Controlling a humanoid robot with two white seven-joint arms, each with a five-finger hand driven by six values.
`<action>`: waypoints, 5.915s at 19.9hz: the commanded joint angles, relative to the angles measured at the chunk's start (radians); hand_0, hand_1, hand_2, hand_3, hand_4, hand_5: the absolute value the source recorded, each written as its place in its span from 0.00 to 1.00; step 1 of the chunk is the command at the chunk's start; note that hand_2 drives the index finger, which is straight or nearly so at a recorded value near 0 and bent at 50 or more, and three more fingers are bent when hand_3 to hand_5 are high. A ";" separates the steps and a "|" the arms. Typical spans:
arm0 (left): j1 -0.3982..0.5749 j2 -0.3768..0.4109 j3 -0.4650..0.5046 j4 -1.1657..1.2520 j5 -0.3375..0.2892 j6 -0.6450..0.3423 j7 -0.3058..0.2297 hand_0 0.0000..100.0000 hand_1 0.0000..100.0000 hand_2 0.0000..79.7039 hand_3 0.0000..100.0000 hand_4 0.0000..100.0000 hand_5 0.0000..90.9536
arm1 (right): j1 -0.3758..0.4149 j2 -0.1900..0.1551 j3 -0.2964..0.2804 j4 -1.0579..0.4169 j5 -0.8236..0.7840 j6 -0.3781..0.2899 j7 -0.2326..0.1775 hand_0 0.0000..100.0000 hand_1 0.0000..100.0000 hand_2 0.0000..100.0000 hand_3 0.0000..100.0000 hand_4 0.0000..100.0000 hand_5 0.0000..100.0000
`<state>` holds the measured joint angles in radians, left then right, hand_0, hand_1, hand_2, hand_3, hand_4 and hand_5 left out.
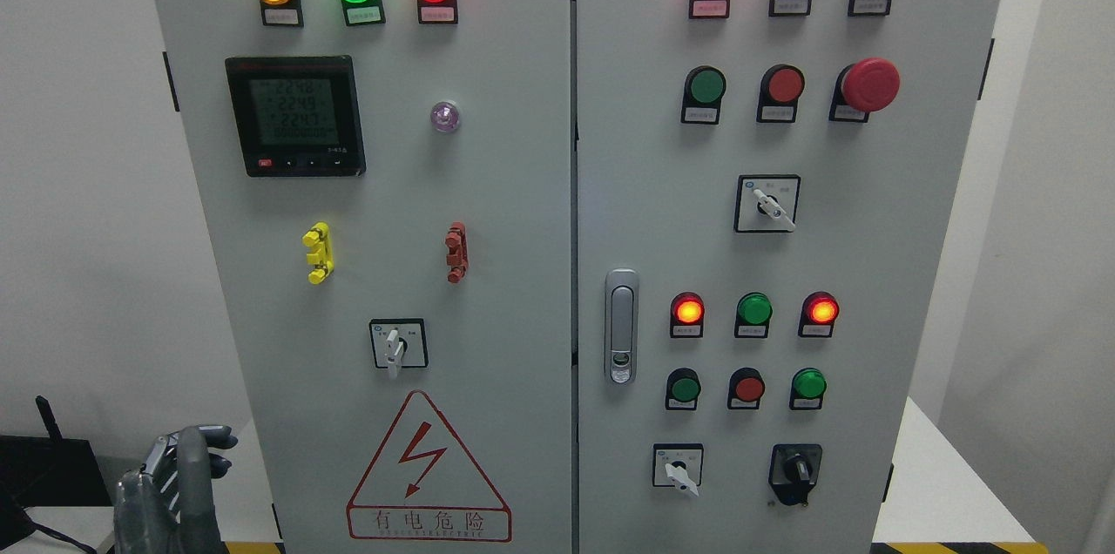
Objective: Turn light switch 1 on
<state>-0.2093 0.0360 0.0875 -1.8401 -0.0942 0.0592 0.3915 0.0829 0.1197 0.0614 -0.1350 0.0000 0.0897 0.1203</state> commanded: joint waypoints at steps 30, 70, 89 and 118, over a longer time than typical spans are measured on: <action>-0.139 -0.097 -0.238 -0.004 -0.114 0.235 0.173 0.07 0.46 0.70 0.73 0.76 0.71 | 0.000 0.000 0.000 0.000 -0.017 0.001 -0.001 0.12 0.39 0.00 0.00 0.00 0.00; -0.223 -0.116 -0.278 0.036 -0.110 0.389 0.244 0.13 0.49 0.66 0.72 0.76 0.71 | 0.000 0.000 0.000 0.000 -0.017 0.001 -0.001 0.12 0.39 0.00 0.00 0.00 0.00; -0.262 -0.128 -0.282 0.048 -0.105 0.447 0.236 0.15 0.48 0.67 0.73 0.76 0.71 | 0.000 0.000 0.000 0.000 -0.018 0.001 -0.001 0.12 0.39 0.00 0.00 0.00 0.00; -0.282 -0.131 -0.284 0.053 -0.105 0.504 0.239 0.23 0.41 0.69 0.74 0.77 0.72 | 0.000 0.000 0.000 0.000 -0.017 0.001 -0.001 0.12 0.39 0.00 0.00 0.00 0.00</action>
<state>-0.4899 -0.0943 -0.1953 -1.7884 -0.1994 0.5608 0.6290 0.0829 0.1196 0.0614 -0.1350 0.0000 0.0897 0.1203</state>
